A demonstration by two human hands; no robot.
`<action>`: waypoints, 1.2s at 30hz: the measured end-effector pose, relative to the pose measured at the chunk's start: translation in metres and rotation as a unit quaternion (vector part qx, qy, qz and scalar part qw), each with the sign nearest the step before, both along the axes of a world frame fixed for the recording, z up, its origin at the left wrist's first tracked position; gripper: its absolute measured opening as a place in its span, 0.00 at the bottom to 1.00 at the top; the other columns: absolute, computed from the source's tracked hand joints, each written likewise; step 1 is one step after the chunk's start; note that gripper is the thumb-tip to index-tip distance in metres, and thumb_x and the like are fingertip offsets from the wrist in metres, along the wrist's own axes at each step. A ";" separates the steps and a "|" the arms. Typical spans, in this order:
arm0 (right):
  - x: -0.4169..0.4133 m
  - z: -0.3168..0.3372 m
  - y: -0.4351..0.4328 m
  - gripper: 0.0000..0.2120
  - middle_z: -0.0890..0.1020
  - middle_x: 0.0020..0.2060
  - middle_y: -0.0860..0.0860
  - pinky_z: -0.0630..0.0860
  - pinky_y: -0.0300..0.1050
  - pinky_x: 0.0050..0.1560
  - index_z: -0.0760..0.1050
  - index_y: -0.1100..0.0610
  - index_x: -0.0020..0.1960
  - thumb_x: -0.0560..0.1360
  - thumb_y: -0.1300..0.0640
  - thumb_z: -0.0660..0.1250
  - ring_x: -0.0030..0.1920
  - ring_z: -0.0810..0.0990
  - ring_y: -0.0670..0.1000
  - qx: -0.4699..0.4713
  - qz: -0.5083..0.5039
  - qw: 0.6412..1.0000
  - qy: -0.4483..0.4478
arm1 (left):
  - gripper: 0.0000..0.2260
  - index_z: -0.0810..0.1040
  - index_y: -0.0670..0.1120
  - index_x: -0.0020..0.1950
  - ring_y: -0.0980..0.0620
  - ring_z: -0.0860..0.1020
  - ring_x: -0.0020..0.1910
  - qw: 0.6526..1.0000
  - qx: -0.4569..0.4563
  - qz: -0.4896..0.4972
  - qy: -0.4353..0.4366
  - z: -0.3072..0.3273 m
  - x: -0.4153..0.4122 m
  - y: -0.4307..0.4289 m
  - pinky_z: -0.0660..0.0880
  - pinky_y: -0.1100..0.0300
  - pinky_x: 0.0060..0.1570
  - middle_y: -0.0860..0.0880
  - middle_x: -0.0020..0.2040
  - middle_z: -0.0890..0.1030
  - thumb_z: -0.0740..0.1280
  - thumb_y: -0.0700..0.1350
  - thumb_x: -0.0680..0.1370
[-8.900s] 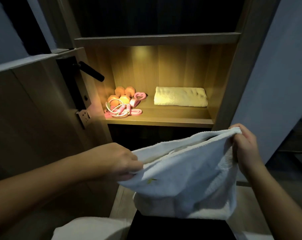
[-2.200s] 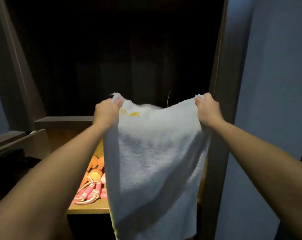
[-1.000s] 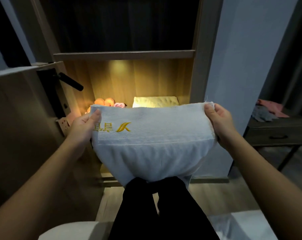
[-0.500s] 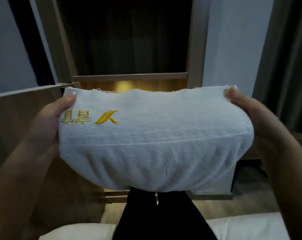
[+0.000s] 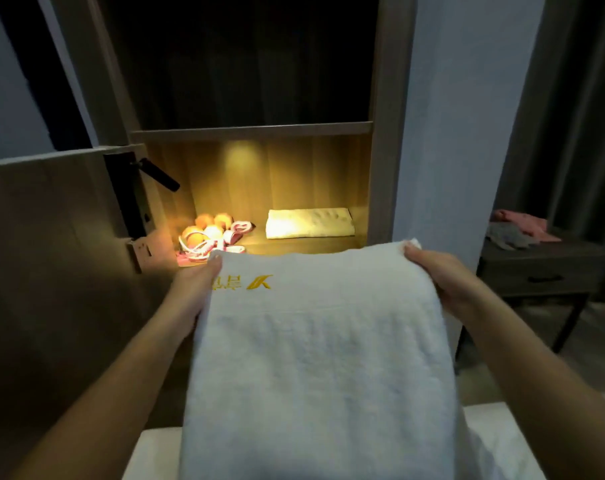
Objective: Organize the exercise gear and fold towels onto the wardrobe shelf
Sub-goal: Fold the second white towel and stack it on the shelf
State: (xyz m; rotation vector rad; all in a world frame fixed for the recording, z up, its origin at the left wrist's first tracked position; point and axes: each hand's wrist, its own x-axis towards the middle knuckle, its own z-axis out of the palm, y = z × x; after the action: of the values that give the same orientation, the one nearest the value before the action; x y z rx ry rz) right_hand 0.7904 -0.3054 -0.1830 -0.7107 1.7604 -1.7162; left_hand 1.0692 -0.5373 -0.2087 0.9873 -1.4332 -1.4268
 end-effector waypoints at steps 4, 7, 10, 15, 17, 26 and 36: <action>-0.029 -0.066 -0.056 0.19 0.81 0.48 0.58 0.78 0.51 0.49 0.77 0.61 0.53 0.76 0.45 0.68 0.47 0.81 0.57 0.197 -0.032 0.980 0.024 | 0.15 0.80 0.41 0.51 0.45 0.80 0.45 0.982 0.048 0.058 -0.173 -0.059 -0.035 -0.034 0.74 0.55 0.50 0.45 0.46 0.82 0.64 0.53 0.80; -0.035 -0.124 -0.076 0.18 0.79 0.43 0.60 0.74 0.49 0.44 0.77 0.66 0.55 0.76 0.50 0.68 0.42 0.78 0.59 0.333 0.019 0.943 -0.006 | 0.14 0.78 0.34 0.54 0.45 0.77 0.48 0.963 0.124 -0.001 -0.238 -0.121 -0.047 -0.039 0.74 0.53 0.49 0.41 0.49 0.79 0.66 0.47 0.80; -0.037 -0.163 -0.083 0.18 0.81 0.52 0.60 0.74 0.51 0.51 0.74 0.66 0.63 0.78 0.55 0.67 0.48 0.79 0.60 0.358 0.018 0.932 -0.061 | 0.11 0.76 0.33 0.56 0.47 0.77 0.42 0.962 0.190 -0.004 -0.197 -0.160 -0.047 -0.035 0.71 0.59 0.37 0.43 0.46 0.78 0.66 0.41 0.80; -0.042 -0.179 -0.096 0.05 0.80 0.51 0.53 0.72 0.46 0.41 0.73 0.54 0.54 0.81 0.54 0.61 0.45 0.78 0.51 0.211 -0.052 0.976 0.035 | 0.13 0.78 0.42 0.44 0.48 0.78 0.41 0.980 0.077 0.073 -0.169 -0.170 -0.054 -0.057 0.73 0.56 0.40 0.44 0.41 0.81 0.63 0.50 0.81; -0.044 -0.179 -0.101 0.04 0.80 0.49 0.49 0.70 0.42 0.38 0.72 0.50 0.52 0.81 0.52 0.60 0.45 0.78 0.47 0.158 -0.076 0.982 0.077 | 0.15 0.76 0.42 0.43 0.51 0.75 0.38 0.980 0.045 0.114 -0.157 -0.172 -0.059 -0.058 0.69 0.57 0.36 0.46 0.38 0.78 0.62 0.52 0.81; -0.045 -0.225 -0.120 0.24 0.75 0.66 0.57 0.71 0.55 0.66 0.66 0.58 0.73 0.83 0.45 0.56 0.61 0.76 0.59 0.354 0.034 0.930 -0.094 | 0.24 0.73 0.43 0.65 0.43 0.77 0.51 0.916 0.241 0.040 -0.317 -0.209 -0.065 -0.070 0.75 0.51 0.54 0.44 0.56 0.79 0.60 0.60 0.80; -0.034 -0.192 -0.086 0.24 0.76 0.56 0.55 0.71 0.49 0.49 0.66 0.57 0.73 0.82 0.46 0.58 0.47 0.76 0.52 0.421 0.075 0.901 -0.079 | 0.19 0.70 0.51 0.65 0.51 0.76 0.45 0.878 0.202 -0.039 -0.432 -0.201 -0.021 -0.046 0.70 0.58 0.35 0.50 0.50 0.75 0.59 0.61 0.80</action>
State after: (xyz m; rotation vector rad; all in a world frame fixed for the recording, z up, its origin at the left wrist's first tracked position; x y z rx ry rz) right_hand 0.7566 -0.3910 -0.3748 -0.2876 2.0106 -0.7367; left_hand 1.0481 -0.5833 -0.4094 2.0359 -1.8238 -1.4344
